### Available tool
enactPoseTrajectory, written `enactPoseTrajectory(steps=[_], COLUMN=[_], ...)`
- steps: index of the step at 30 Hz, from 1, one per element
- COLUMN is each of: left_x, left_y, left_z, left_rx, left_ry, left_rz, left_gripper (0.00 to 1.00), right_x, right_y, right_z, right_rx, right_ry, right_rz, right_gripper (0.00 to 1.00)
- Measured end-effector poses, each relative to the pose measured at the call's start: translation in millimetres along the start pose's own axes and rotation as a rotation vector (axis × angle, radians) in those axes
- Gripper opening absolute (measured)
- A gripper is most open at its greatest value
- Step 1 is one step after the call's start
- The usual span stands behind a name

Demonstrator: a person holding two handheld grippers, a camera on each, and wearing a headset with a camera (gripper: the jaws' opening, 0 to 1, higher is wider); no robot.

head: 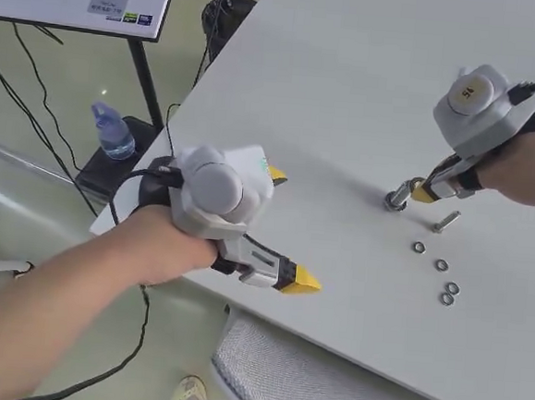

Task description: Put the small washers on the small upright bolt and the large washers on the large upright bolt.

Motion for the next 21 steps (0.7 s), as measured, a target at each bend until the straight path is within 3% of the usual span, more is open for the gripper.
enactPoseTrajectory(steps=[12,21], left_x=[-0.5,-1.9], left_y=[-4.8,-7.7], left_z=[0.4,-0.2], left_rx=[-0.011,-0.013], left_ry=[-0.013,-0.023], left_rz=[-0.005,-0.011], left_gripper=[0.96,0.95], right_x=[10.7,13.2], right_y=[5.2,7.2], right_z=[5.9,0.7], right_rx=[-0.008,-0.020], right_ry=[-0.003,-0.010], right_rz=[-0.009,-0.021], right_gripper=[0.22,0.22])
Point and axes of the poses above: the centre of the closed fingertips' face, and the gripper's own axes: x roughly forward along the fingers, z roughly to its right, y roughly out of its top, the point moved 2 cm from there along -x, roughly backward along the fingers, and after that the axes turned 9 degrees about -x, right-handed, at the moved point
